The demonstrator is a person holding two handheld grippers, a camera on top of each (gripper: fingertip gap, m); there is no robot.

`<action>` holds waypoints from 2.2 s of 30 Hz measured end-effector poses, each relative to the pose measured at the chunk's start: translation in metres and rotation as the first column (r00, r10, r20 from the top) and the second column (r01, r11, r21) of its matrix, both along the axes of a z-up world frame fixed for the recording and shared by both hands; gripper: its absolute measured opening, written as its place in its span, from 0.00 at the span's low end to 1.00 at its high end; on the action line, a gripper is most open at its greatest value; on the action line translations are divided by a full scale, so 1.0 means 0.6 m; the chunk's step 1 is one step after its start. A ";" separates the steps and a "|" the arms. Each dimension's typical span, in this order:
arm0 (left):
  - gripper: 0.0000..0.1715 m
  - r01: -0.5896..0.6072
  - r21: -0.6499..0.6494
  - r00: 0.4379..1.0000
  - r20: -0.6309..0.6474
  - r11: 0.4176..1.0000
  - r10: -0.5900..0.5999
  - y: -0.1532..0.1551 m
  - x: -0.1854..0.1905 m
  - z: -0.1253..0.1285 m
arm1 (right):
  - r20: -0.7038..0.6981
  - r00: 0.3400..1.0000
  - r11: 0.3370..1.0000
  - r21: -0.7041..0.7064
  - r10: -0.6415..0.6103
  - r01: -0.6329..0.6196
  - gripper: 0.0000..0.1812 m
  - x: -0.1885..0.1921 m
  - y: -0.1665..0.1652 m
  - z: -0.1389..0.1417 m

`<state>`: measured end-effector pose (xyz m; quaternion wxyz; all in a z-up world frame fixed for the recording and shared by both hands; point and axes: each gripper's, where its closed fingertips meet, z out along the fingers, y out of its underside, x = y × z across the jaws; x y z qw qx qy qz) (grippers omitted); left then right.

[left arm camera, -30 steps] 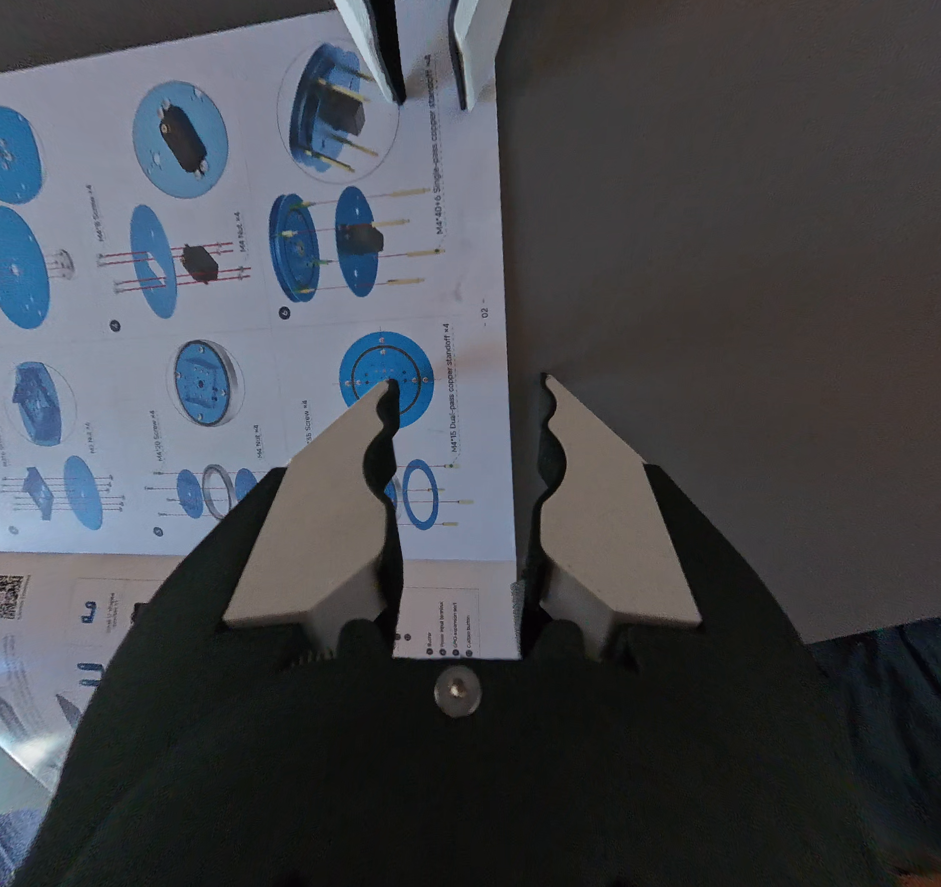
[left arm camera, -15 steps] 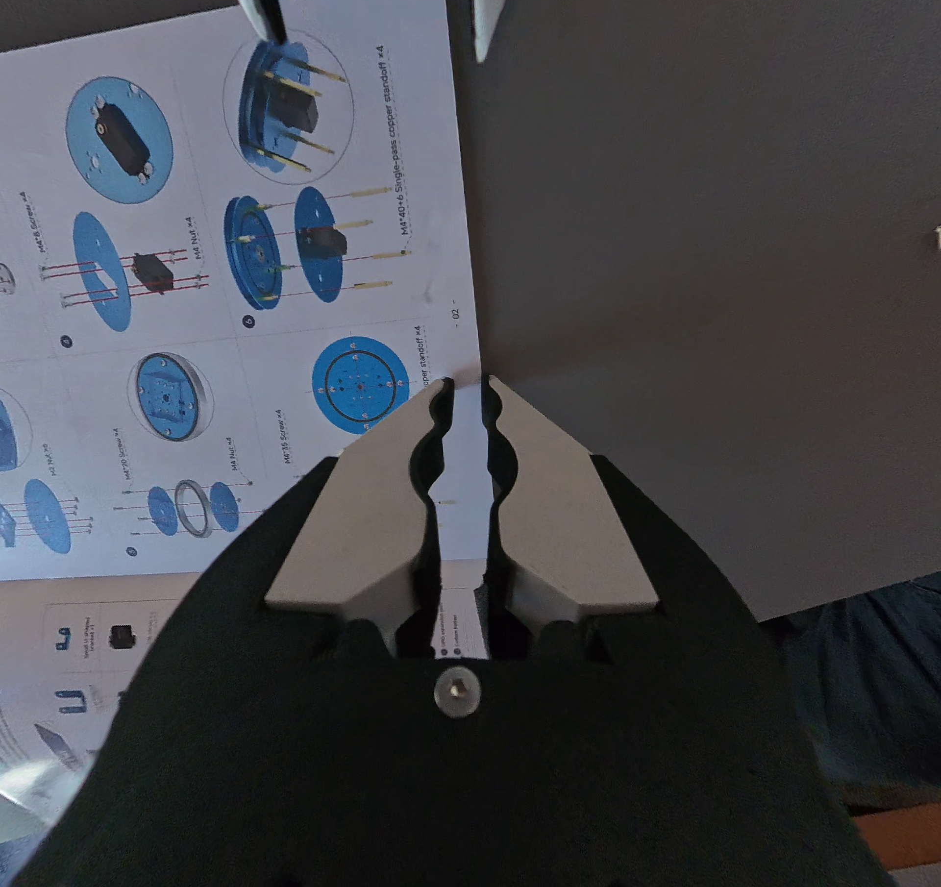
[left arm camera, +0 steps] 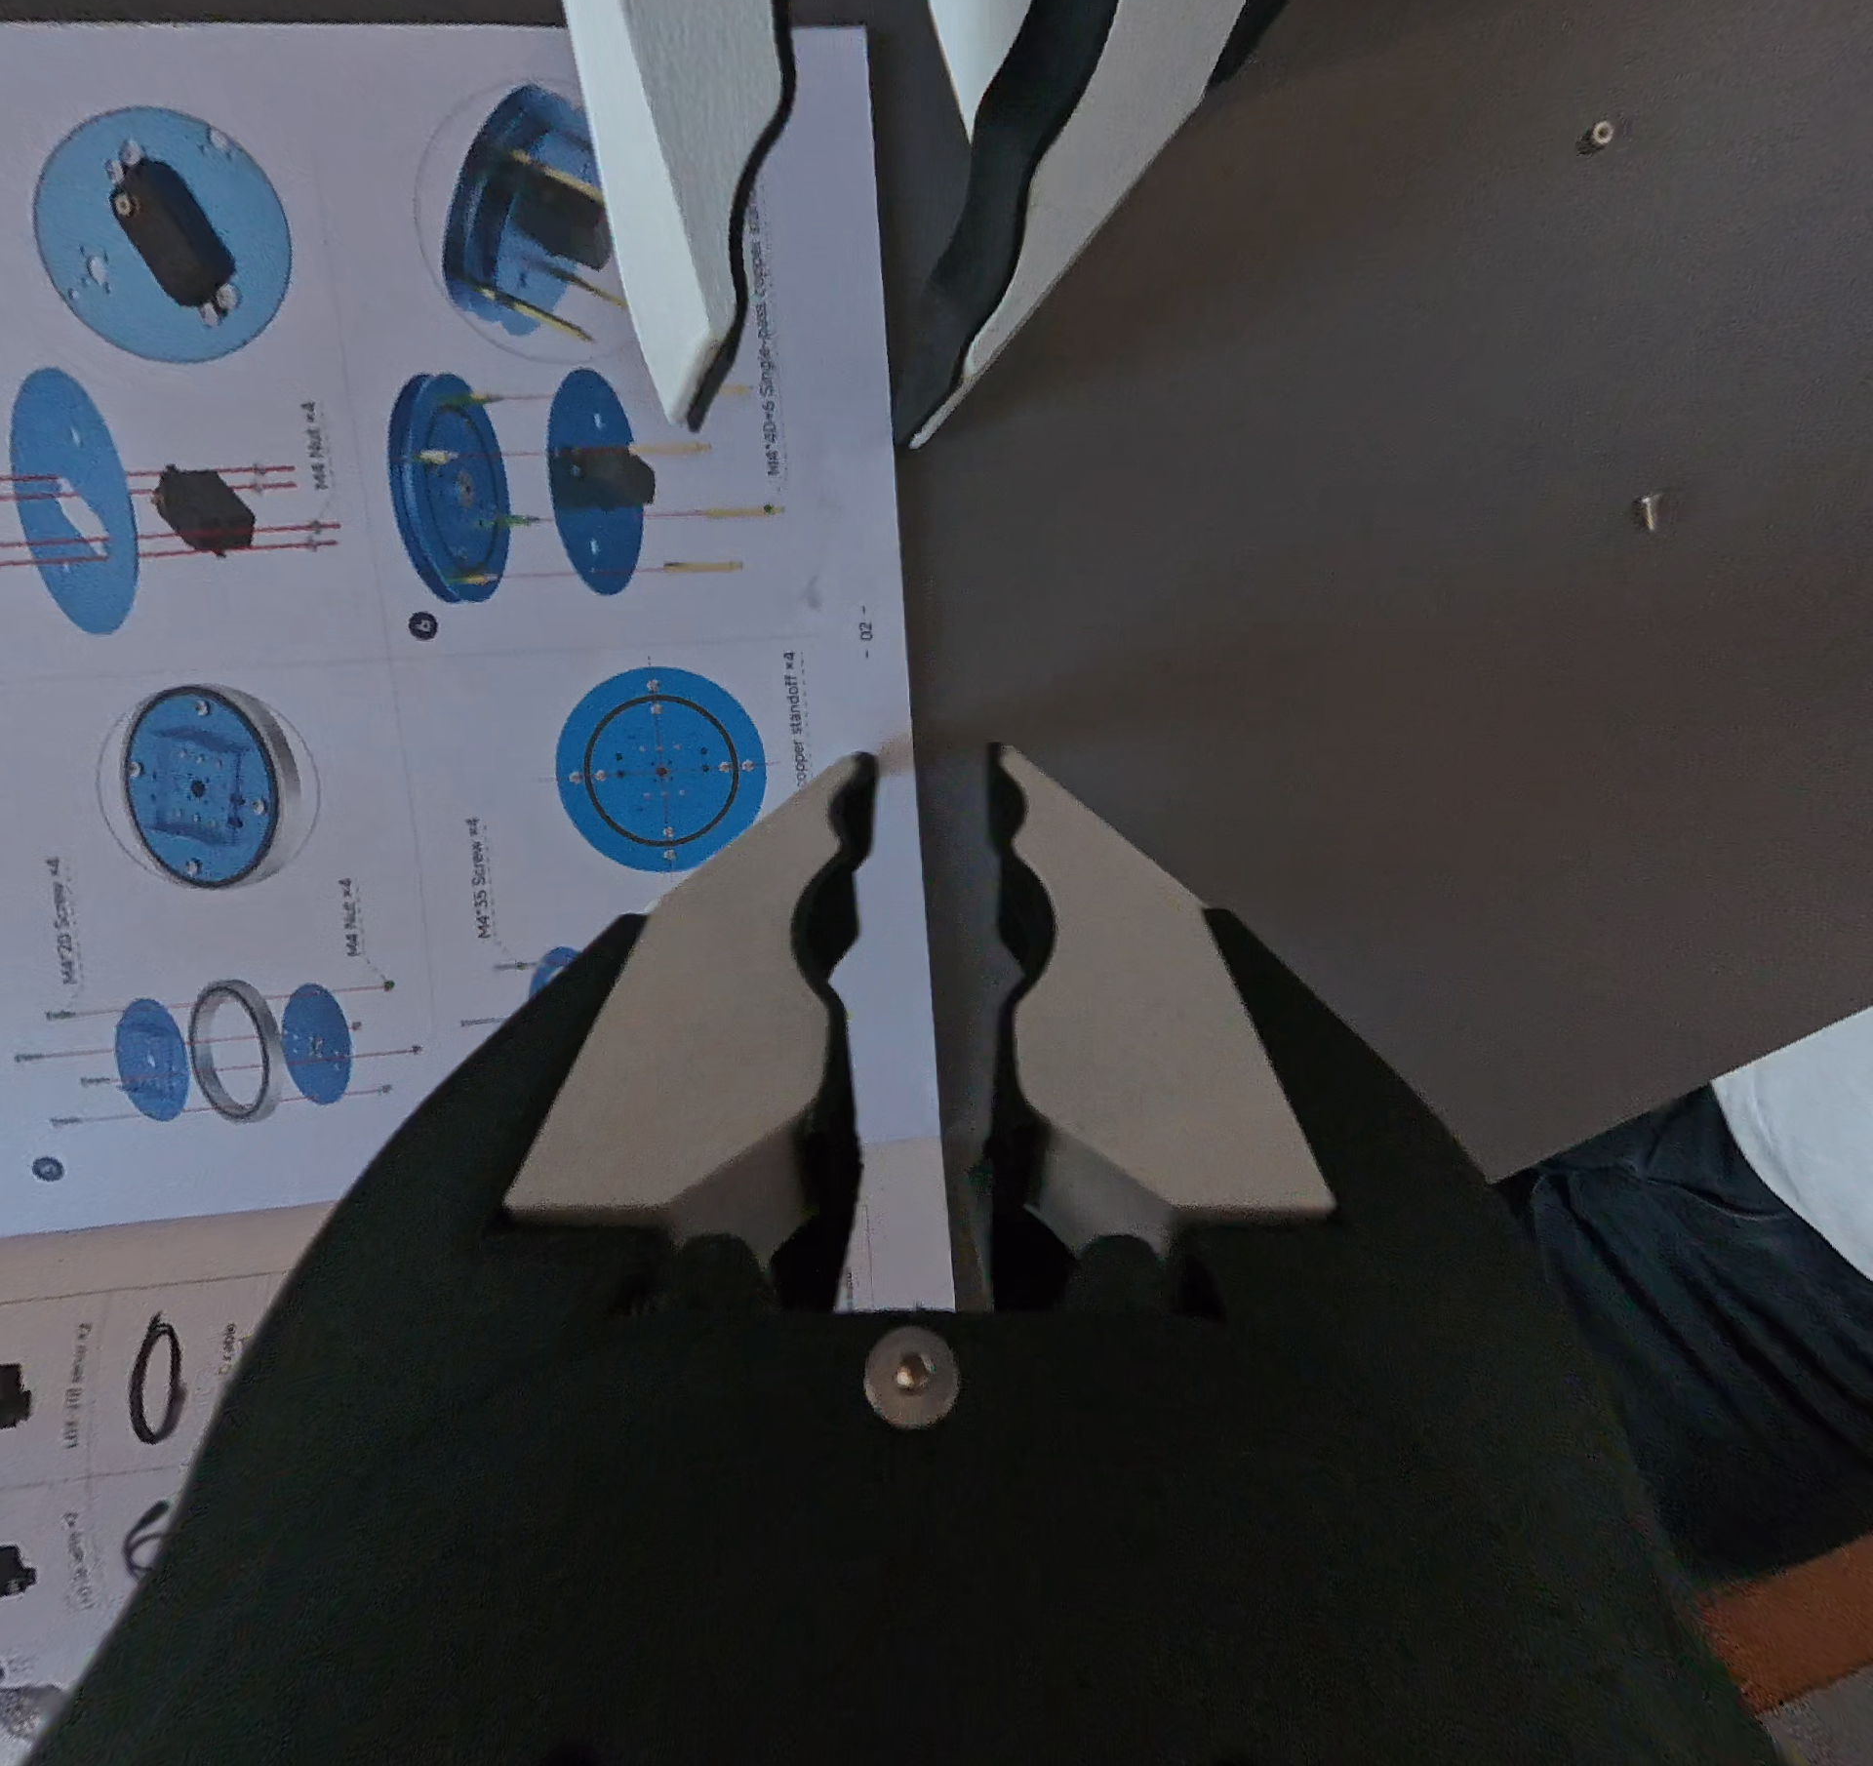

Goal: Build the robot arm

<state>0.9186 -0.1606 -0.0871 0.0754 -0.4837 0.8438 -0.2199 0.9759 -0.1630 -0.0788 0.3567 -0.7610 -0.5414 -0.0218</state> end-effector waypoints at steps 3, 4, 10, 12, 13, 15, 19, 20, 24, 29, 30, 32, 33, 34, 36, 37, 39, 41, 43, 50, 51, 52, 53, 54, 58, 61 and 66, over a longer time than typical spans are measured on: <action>0.25 0.018 -0.025 0.999 0.052 1.000 -0.017 -0.012 0.020 0.007 | 0.014 1.000 1.000 -0.001 0.008 -0.008 0.19 -0.004 -0.002 0.000; 0.29 0.020 -0.040 0.998 0.062 0.999 -0.018 -0.014 0.026 0.005 | 0.007 1.000 1.000 -0.007 0.009 -0.009 0.19 -0.006 -0.003 -0.001; 0.35 0.065 -0.019 0.991 0.116 0.998 -0.062 -0.012 0.038 0.000 | 0.008 1.000 1.000 0.007 0.011 -0.011 0.20 -0.009 0.000 0.000; 0.31 0.101 0.035 0.980 0.168 0.994 -0.106 -0.014 0.036 -0.003 | 0.029 1.000 0.999 0.032 0.012 -0.013 0.19 -0.008 0.004 0.001; 0.30 0.111 0.037 0.977 0.179 0.993 -0.116 -0.017 0.034 -0.003 | 0.042 0.999 0.999 0.042 0.012 -0.014 0.20 -0.008 0.006 0.001; 0.31 0.108 0.024 0.979 0.173 0.994 -0.110 -0.018 0.032 -0.003 | 0.055 0.998 0.999 0.051 0.015 -0.018 0.20 -0.009 0.006 0.002; 0.29 0.112 0.033 0.980 0.163 0.993 -0.116 -0.017 0.033 -0.004 | 0.093 0.995 0.995 0.098 0.025 -0.034 0.22 -0.010 0.011 0.006; 0.28 0.108 0.031 0.980 0.163 0.994 -0.111 -0.016 0.034 -0.003 | 0.110 0.994 0.990 0.137 0.009 -0.024 0.16 -0.007 0.018 0.011; 0.24 0.094 0.027 0.980 0.174 0.995 -0.098 -0.013 0.037 -0.003 | 0.119 0.993 0.987 0.160 0.015 -0.034 0.14 -0.008 0.016 0.019; 0.16 0.072 0.041 0.982 0.172 0.997 -0.078 -0.004 0.043 -0.002 | -0.011 0.998 0.998 0.007 -0.058 0.058 0.22 0.023 -0.011 0.028; 0.17 0.084 0.054 0.982 0.167 0.995 -0.092 -0.006 0.041 -0.003 | -0.022 0.996 0.996 -0.019 -0.085 0.085 0.23 0.035 -0.015 0.027; 0.17 0.081 0.085 0.985 0.147 0.993 -0.093 -0.006 0.040 -0.003 | -0.066 0.991 0.992 -0.055 -0.119 0.116 0.23 0.051 -0.018 0.026; 0.17 0.076 0.095 0.987 0.135 0.992 -0.089 -0.005 0.040 -0.003 | -0.081 0.989 0.990 -0.069 -0.127 0.122 0.23 0.055 -0.019 0.025; 0.16 0.072 0.102 0.988 0.126 0.992 -0.085 -0.006 0.040 -0.003 | -0.085 0.987 0.988 -0.087 -0.135 0.128 0.24 0.058 -0.021 0.021; 0.16 0.049 0.097 0.992 0.115 0.994 -0.060 -0.006 0.040 -0.003 | -0.080 0.986 0.984 -0.114 -0.148 0.138 0.25 0.063 -0.025 0.015; 0.12 0.036 0.099 0.991 0.121 0.994 -0.048 -0.004 0.041 -0.003 | -0.078 0.985 0.981 -0.128 -0.155 0.144 0.25 0.066 -0.027 0.012; 0.12 0.017 0.083 0.991 0.133 0.996 -0.028 -0.002 0.041 -0.003 | -0.094 0.981 0.975 -0.159 -0.172 0.156 0.26 0.069 -0.032 0.010; 0.12 0.007 0.063 0.991 0.135 0.998 -0.016 -0.002 0.042 -0.003 | -0.120 0.976 0.971 -0.176 -0.182 0.160 0.29 0.069 -0.034 0.011; 0.11 0.012 0.055 0.991 0.130 0.998 -0.020 -0.003 0.041 -0.003 | -0.125 0.977 0.973 -0.173 -0.173 0.151 0.30 0.065 -0.034 0.013; 0.09 0.005 0.022 0.993 0.115 1.000 -0.007 -0.005 0.039 -0.002 | -0.114 0.972 0.958 -0.229 -0.204 0.174 0.34 0.065 -0.036 -0.004; 0.09 0.001 0.012 0.994 0.113 1.000 -0.003 -0.005 0.038 -0.002 | -0.148 0.965 0.950 -0.259 -0.218 0.175 0.35 0.063 -0.039 -0.003; 0.09 -0.002 0.003 0.994 0.110 1.000 0.002 -0.005 0.037 -0.002 | -0.176 0.956 0.941 -0.287 -0.233 0.177 0.36 0.063 -0.041 -0.004; 0.08 -0.006 -0.006 0.994 0.109 1.000 0.007 -0.004 0.036 -0.002 | -0.180 0.951 0.934 -0.301 -0.252 0.191 0.36 0.069 -0.042 -0.005; 0.08 -0.008 -0.011 0.994 0.111 1.000 0.010 -0.004 0.034 -0.001 | -0.179 0.947 0.930 -0.307 -0.265 0.202 0.36 0.075 -0.042 -0.007; 0.07 -0.027 -0.048 0.992 0.119 0.998 0.033 -0.001 0.020 -0.001 | -0.212 0.934 0.913 -0.354 -0.288 0.201 0.36 0.077 -0.047 -0.011; 0.07 -0.032 -0.079 0.991 0.125 0.996 0.042 0.002 -0.002 0.000 | -0.224 0.936 0.907 -0.385 -0.271 0.170 0.36 0.066 -0.054 -0.016; 0.06 -0.039 -0.107 0.991 0.122 0.993 0.052 0.015 -0.055 0.000 | -0.258 0.948 0.917 -0.392 -0.187 0.074 0.36 0.020 -0.058 -0.016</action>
